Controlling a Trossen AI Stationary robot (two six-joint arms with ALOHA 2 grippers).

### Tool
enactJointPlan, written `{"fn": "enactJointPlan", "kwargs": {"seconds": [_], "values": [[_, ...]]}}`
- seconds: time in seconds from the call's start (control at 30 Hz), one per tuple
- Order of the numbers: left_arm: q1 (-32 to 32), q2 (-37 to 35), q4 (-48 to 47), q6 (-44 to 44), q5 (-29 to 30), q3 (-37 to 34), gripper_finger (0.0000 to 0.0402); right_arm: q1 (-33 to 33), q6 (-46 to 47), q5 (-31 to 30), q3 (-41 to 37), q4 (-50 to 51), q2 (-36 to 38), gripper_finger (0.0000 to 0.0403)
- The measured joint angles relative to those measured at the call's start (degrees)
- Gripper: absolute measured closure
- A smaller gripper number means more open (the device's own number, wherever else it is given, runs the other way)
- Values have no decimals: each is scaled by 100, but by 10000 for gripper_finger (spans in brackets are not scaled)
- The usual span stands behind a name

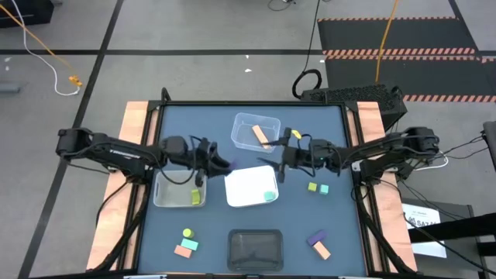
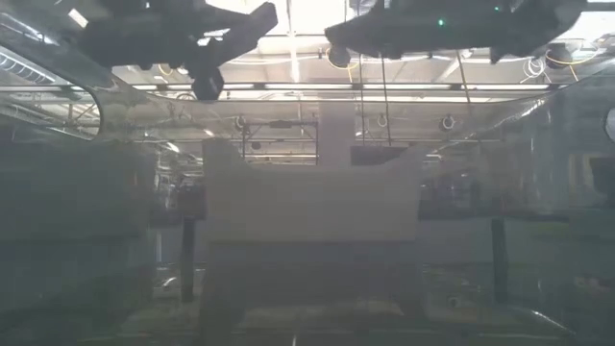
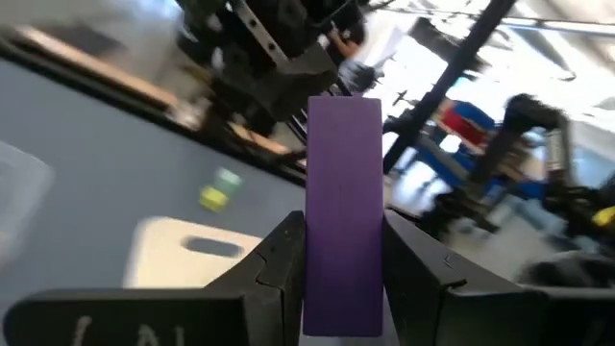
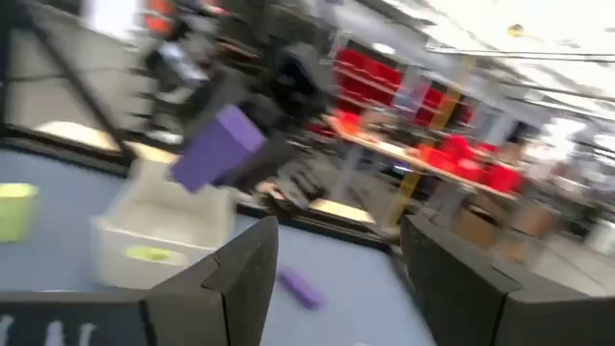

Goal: Sort & place blocks by color
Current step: Put the top purple block into the black bin

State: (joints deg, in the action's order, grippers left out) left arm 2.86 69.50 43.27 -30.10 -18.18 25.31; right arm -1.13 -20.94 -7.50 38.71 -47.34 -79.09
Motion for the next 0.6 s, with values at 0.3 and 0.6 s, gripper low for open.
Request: {"fn": "enactJointPlan", "kwargs": {"seconds": [0.3, 0.6], "values": [[-529, 525, -29, -708, -631, 433, 297, -424, 93, 1027, 759, 840, -423, 188], [-959, 678, -756, -680, -596, 926, 297, -800, 423, 1402, 1147, 888, -785, 188]]}}
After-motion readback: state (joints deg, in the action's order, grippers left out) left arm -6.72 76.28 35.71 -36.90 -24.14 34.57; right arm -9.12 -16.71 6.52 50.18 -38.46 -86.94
